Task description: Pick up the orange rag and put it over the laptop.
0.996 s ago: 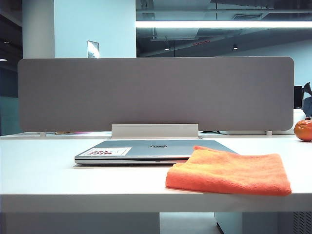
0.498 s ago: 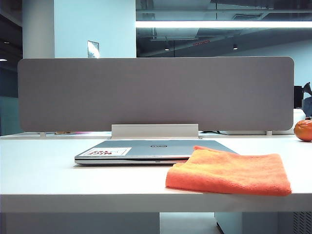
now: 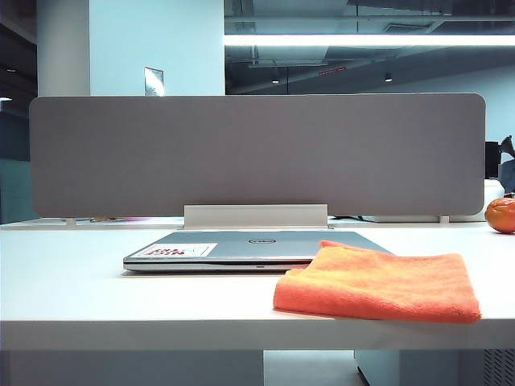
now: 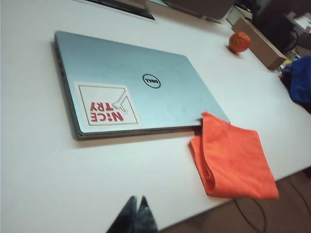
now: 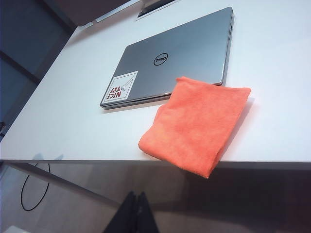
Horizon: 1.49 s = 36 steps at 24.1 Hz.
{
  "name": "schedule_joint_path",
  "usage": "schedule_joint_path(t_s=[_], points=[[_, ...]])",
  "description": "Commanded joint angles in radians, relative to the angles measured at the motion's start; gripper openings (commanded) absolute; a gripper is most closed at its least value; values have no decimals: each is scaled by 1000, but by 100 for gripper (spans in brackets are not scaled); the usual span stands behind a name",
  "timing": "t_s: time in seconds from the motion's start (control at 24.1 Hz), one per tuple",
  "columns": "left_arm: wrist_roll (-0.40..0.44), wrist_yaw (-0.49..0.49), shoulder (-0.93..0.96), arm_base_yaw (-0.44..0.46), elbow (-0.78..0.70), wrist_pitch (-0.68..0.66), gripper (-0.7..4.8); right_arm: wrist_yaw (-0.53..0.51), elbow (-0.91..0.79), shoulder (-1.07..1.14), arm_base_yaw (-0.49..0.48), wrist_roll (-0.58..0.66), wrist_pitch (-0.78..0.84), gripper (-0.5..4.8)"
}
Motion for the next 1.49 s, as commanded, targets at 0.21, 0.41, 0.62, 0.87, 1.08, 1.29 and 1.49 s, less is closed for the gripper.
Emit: schedule_joint_path(t_s=[0.21, 0.41, 0.62, 0.87, 1.08, 1.29, 1.49], points=[[62, 88, 177, -2, 105, 8, -6, -1, 5, 0, 1, 3, 5, -5], [110, 120, 303, -50, 166, 8, -6, -1, 4, 0, 1, 2, 4, -5], [110, 75, 406, -149, 193, 11, -6, 0, 2, 0, 1, 2, -3, -5], [97, -18, 513, -315, 197, 43, -6, 2, 2, 0, 1, 0, -8, -5], [-20, -112, 600, -433, 198, 103, -6, 3, 2, 0, 1, 0, -7, -5], [-99, -157, 649, -484, 204, 121, -6, 6, 2, 0, 1, 0, -8, -5], [-232, -160, 693, -539, 229, 145, -6, 7, 2, 0, 1, -1, -7, -5]])
